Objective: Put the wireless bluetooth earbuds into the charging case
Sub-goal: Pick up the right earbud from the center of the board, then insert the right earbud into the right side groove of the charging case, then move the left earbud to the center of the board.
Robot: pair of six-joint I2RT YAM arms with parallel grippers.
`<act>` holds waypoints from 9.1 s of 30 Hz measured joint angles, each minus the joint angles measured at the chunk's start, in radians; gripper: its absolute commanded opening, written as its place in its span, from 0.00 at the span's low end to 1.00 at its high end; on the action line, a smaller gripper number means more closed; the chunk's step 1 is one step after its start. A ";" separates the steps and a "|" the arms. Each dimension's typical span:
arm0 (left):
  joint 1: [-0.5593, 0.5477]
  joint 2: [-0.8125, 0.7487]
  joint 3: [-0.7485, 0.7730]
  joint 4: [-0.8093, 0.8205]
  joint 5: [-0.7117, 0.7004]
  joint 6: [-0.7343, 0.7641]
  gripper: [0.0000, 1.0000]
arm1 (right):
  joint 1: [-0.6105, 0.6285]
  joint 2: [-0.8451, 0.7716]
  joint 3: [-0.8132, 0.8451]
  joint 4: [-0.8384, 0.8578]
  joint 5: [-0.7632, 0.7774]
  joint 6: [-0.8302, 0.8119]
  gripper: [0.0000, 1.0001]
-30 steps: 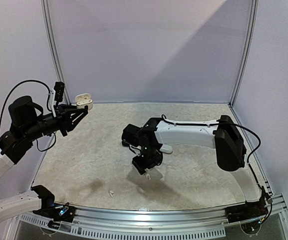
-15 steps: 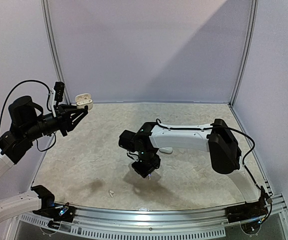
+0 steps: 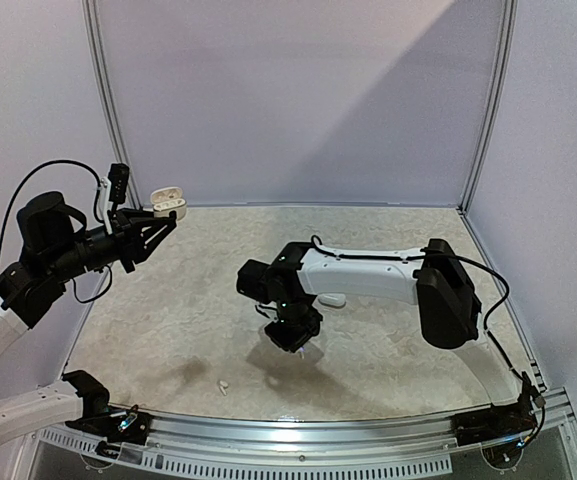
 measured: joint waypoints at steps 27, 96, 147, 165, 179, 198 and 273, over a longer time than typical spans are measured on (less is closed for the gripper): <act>0.000 0.000 0.000 -0.001 0.000 0.009 0.00 | 0.000 0.018 0.011 -0.026 0.000 -0.009 0.00; -0.029 -0.015 -0.016 0.121 0.128 0.122 0.00 | 0.079 -0.458 -0.046 1.112 -0.126 -0.563 0.00; -0.029 -0.015 -0.015 0.102 0.120 0.123 0.00 | 0.079 -0.456 -0.064 1.100 -0.107 -0.646 0.18; -0.029 -0.019 -0.014 0.076 0.096 0.138 0.00 | 0.081 -0.429 -0.054 1.090 -0.106 -0.671 0.22; -0.029 -0.021 -0.014 0.073 0.092 0.141 0.00 | 0.082 -0.428 -0.054 1.093 -0.084 -0.662 0.23; -0.029 -0.020 -0.014 0.082 0.073 0.077 0.00 | 0.086 -0.423 -0.034 1.069 -0.092 -0.593 0.42; 0.120 -0.125 -0.053 -0.069 -0.146 -0.063 0.00 | 0.276 0.197 0.311 0.171 0.057 0.032 0.27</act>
